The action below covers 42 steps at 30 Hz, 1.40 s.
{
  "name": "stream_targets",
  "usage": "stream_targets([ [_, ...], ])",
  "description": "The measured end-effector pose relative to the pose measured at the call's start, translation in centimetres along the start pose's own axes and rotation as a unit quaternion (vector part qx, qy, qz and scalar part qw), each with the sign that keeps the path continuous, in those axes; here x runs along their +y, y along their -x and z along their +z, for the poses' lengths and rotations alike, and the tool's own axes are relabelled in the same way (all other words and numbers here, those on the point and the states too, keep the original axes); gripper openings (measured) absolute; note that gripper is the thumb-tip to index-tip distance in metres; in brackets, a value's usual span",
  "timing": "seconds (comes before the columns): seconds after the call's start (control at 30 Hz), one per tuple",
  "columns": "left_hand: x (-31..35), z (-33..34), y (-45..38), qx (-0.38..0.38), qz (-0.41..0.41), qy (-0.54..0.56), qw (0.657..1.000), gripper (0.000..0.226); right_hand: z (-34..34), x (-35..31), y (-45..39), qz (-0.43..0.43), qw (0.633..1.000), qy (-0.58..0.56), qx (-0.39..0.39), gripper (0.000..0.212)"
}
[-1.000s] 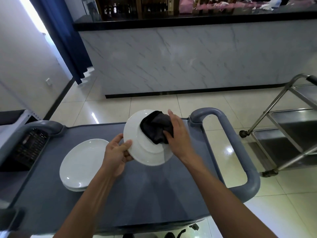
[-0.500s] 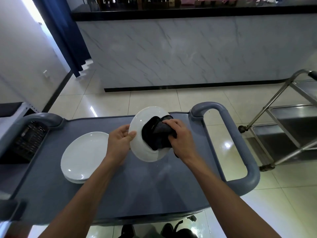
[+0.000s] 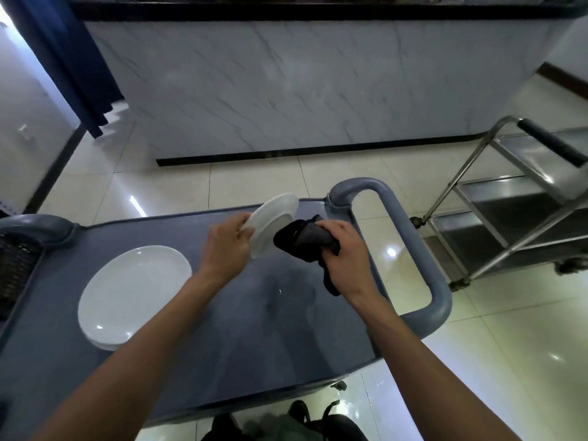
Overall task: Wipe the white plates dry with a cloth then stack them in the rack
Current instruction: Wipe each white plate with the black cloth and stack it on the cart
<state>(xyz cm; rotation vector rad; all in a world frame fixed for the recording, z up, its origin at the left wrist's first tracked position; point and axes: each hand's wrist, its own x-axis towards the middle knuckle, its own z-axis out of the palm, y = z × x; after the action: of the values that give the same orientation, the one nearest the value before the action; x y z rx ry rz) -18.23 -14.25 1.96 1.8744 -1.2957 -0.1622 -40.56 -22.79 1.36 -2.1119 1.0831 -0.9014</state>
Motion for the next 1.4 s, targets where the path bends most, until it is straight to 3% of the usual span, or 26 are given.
stream_targets([
  [0.33, -1.3, 2.9, 1.4, -0.069, 0.084, -0.193, 0.975, 0.032, -1.1, 1.0, 1.2, 0.028, 0.999, 0.028, 0.010, 0.042],
  [0.57, -1.9, 4.7, 3.1, -0.078, 0.116, -0.252, 0.958, 0.041, -1.3, 1.7, 1.6, 0.045, 0.999, 0.011, -0.003, 0.037],
  [1.1, -5.4, 8.3, 8.0, -0.148, 0.115, -0.215, 0.958, 0.057, -0.8, 2.6, 2.4, 0.046, 0.998, 0.007, -0.032, 0.037],
  [1.4, -6.8, 9.3, 9.7, -0.180, 0.085, -0.216, 0.956, 0.051, 0.6, 2.7, 2.5, 0.045, 0.997, 0.024, -0.057, 0.042],
])
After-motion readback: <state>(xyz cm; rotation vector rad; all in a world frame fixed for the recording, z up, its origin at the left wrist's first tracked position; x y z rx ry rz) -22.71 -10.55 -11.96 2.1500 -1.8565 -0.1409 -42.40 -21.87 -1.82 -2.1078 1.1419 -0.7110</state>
